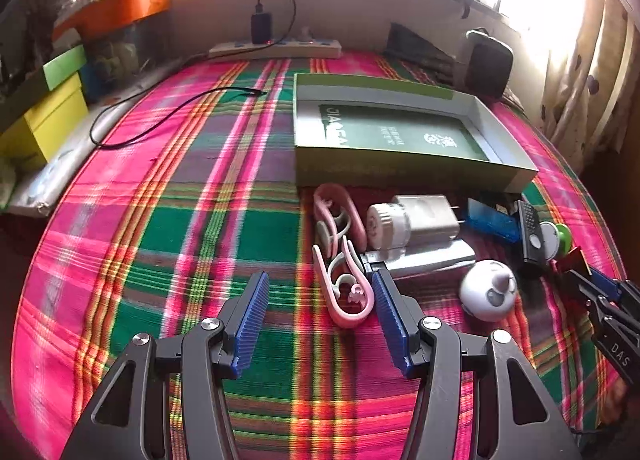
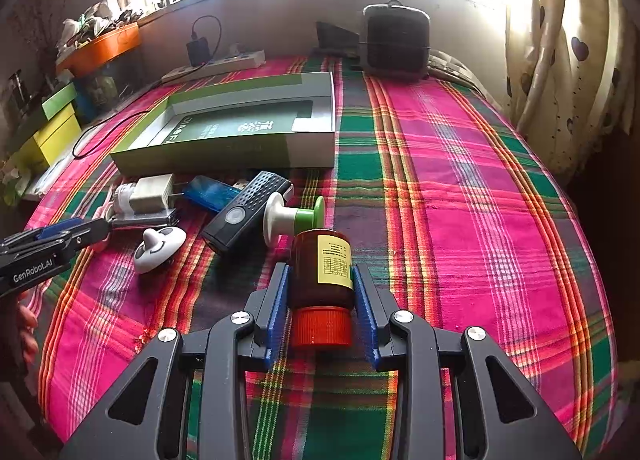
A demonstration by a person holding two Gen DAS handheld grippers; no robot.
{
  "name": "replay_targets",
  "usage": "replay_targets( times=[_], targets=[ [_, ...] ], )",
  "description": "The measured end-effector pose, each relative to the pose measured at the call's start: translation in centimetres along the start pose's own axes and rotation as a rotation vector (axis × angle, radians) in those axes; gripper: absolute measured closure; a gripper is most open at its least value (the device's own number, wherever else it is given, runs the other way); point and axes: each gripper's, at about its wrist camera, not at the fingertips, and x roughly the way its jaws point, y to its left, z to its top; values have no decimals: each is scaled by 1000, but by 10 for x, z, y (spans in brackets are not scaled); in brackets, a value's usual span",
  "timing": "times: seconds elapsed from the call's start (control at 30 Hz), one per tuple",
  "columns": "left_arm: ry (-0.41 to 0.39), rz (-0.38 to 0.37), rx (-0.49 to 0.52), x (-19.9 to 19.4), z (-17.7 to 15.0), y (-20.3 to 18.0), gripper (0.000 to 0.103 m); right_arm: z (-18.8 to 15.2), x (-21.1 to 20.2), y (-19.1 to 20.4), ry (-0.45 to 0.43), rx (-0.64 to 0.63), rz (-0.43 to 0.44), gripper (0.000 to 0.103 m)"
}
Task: Organize rigid objects
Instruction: 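Close left gripper on pink plastic hook while right gripper grasps brown orange-capped bottle, then carry pink hook with left gripper while right gripper carries bottle over green box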
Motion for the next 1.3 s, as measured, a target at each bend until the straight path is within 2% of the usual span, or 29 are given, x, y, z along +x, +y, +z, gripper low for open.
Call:
replay_targets(
  times=[0.47,0.9,1.1,1.27,1.3],
  targets=[
    [12,13,-19,6,2,18,50,0,2,0,9,-1,6,70],
    [12,17,20,13,7,16,52,0,3,2,15,-3,6,70],
    [5,12,18,12,6,16,64,-1,4,0,20,2,5,70],
    [2,4,32,11,4,14,80,-1,5,0,22,-1,5,70],
    [1,4,33,11,4,14,80,0,5,1,22,0,5,70]
  ],
)
